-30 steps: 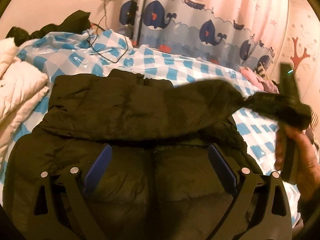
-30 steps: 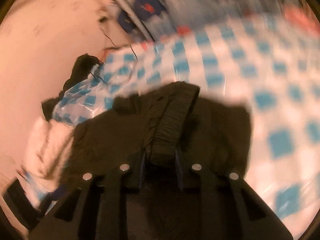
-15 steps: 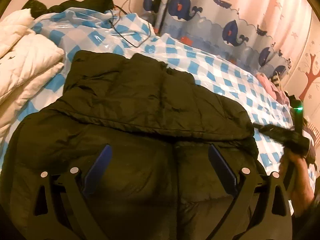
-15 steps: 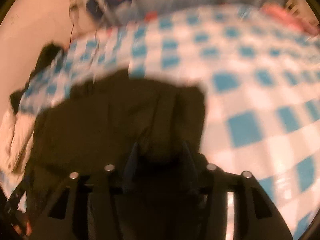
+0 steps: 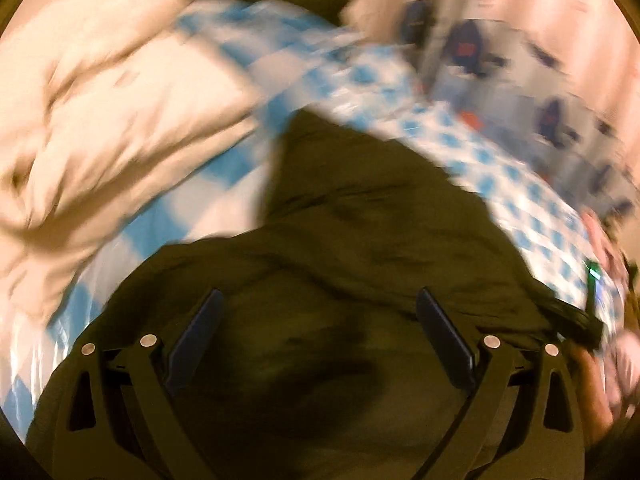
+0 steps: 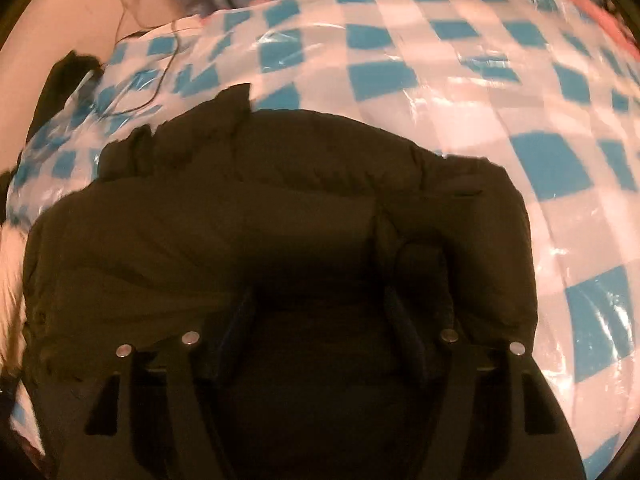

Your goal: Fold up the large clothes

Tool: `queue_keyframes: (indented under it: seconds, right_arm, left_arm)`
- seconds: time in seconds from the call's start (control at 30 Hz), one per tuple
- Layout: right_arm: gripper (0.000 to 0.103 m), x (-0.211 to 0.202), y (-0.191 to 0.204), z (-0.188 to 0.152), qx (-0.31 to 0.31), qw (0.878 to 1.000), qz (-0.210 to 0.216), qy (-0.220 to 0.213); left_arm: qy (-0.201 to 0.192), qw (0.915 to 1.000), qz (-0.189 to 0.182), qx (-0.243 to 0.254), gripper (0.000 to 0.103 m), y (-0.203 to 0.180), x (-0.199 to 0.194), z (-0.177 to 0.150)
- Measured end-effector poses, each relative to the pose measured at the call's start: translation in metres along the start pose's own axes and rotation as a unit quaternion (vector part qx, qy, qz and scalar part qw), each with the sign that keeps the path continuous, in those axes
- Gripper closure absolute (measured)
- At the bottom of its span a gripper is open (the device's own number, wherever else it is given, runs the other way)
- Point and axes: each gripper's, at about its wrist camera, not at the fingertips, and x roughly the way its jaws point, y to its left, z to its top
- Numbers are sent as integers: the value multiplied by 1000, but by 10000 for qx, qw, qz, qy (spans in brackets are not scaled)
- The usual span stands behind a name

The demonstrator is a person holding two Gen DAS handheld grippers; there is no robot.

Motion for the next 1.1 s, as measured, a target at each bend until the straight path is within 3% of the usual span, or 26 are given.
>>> queue_keyframes:
  seconds: [0.1, 0.2, 0.27, 0.4, 0.57, 0.67, 0.83, 0.97, 1.1]
  right_arm:
    - [38, -25, 2, 0, -35, 9994, 333, -65]
    - [34, -68, -3, -15, -123, 9969, 712, -325]
    - [26, -102, -9, -40, -171, 9949, 904, -410]
    - [25, -153, -31, -107, -100, 9938, 1083, -242]
    - [24, -196, -69, -186, 373, 9903, 1311, 271]
    - [23, -209, -86, -214, 611, 9862, 1449, 523]
    - [23, -211, -96, -246, 970, 9761, 1770, 808]
    - [23, -211, -95, -265, 1189, 9680, 1990, 963]
    - [23, -210, -90, -278, 1214, 9639, 2054, 1182]
  left_arm:
    - [335, 9980, -181, -499, 10, 22, 15, 2]
    - [302, 9978, -226, -539, 10, 24, 11, 6]
    - [261, 9984, -208, -463, 10, 23, 7, 5]
    - [219, 9989, -270, -305, 10, 27, -8, 4]
    - [-200, 9997, -153, 11, 10, 64, -73, 0]
    - [-248, 9995, 167, 67, 9, 104, -104, -12]
    - [245, 9985, 478, -120, 9, 170, -126, -38]
    - [475, 9982, 321, -200, 9, 196, -139, -51]
    - [834, 9945, -309, -547, 9, 215, -137, -65]
